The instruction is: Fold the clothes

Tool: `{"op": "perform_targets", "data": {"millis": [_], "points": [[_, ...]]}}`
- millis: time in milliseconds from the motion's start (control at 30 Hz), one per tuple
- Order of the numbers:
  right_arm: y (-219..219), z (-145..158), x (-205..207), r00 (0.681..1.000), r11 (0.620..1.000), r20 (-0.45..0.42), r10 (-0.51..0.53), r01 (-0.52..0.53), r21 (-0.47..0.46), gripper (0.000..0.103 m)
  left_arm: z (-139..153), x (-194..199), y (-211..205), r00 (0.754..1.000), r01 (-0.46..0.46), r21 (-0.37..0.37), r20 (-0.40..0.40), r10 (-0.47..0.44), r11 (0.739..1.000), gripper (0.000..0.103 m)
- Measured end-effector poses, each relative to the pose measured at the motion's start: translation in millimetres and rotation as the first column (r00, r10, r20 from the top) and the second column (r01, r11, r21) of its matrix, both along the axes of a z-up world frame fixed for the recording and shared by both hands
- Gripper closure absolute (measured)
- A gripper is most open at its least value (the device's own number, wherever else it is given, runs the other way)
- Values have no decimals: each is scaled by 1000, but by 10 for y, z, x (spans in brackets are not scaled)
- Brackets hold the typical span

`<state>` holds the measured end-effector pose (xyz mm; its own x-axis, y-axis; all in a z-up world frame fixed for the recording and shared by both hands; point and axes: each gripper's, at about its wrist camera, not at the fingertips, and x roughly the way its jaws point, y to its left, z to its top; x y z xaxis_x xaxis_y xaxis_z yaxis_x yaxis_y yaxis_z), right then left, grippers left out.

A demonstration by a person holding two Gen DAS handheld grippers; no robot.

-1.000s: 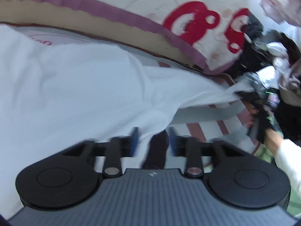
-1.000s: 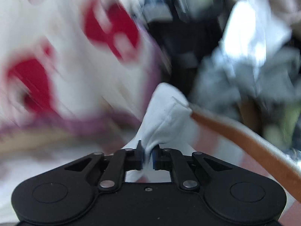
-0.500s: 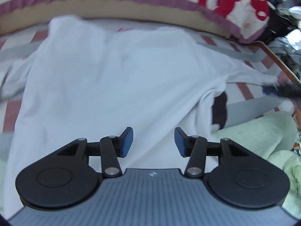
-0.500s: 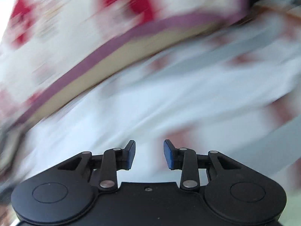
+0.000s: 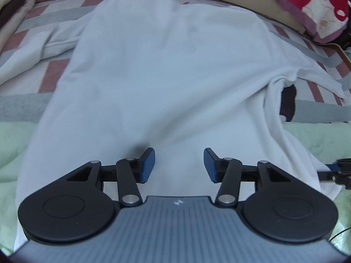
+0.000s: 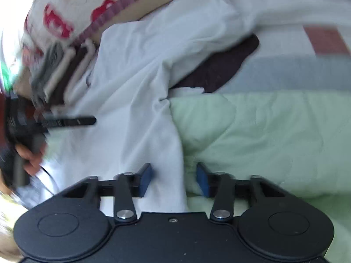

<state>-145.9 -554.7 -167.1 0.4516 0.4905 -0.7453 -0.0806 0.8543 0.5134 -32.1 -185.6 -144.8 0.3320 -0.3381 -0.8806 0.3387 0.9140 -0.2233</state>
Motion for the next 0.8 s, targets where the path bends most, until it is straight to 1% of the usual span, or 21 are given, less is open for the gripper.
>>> {"op": "perform_targets", "data": {"millis": [33,67,167,233,267,300,367,400,433,467,500,600,667,733,800], "points": [[42,120,-45,998,1000,60,19,-17,-19,96,20,-4,40,1000,-10,2,-2,10,1000,55],[40,291,-109,993,1000,118,16,-15,-10,96,40,-7,81,1000,-20,5,-3,20,1000,55],[-61,830,-365,980,1000,199,-17,14,17,97,166,12,238,998,-64,-19,24,64,998,55],[-97,1051,-629,980,997,196,-32,44,-57,97,207,40,356,995,-98,-40,31,99,994,55],[-111,1077,-773,985,994,173,-29,47,-101,97,207,42,419,993,-116,-30,35,117,993,55],[-125,1070,-906,989,989,142,-32,52,-138,97,206,43,483,990,-133,-19,39,134,991,55],[-159,813,-1094,997,983,28,-78,82,-166,97,199,47,610,985,-167,1,47,166,986,54],[-166,669,-1177,994,979,-31,-103,96,-182,97,178,54,676,983,-178,11,41,177,984,53],[-138,472,-1218,986,974,-100,-133,111,-200,97,154,65,740,981,-191,16,27,190,982,53],[-102,286,-1252,974,968,-164,-159,120,-221,101,133,78,798,979,-206,20,15,205,978,53],[-44,166,-1257,964,962,-206,-167,113,-249,101,119,87,851,976,-219,24,6,219,975,53],[89,113,-1235,961,948,-229,-154,78,-310,101,123,90,947,971,-240,26,10,240,970,53],[41,211,-1217,969,944,-197,-151,82,-319,101,129,96,961,969,-247,22,14,247,969,53],[-36,312,-1194,972,932,-172,-158,89,-350,100,134,95,959,968,-252,18,16,252,968,53],[-100,413,-1164,974,909,-140,-176,107,-403,96,127,100,950,968,-251,20,18,251,968,52]]}}
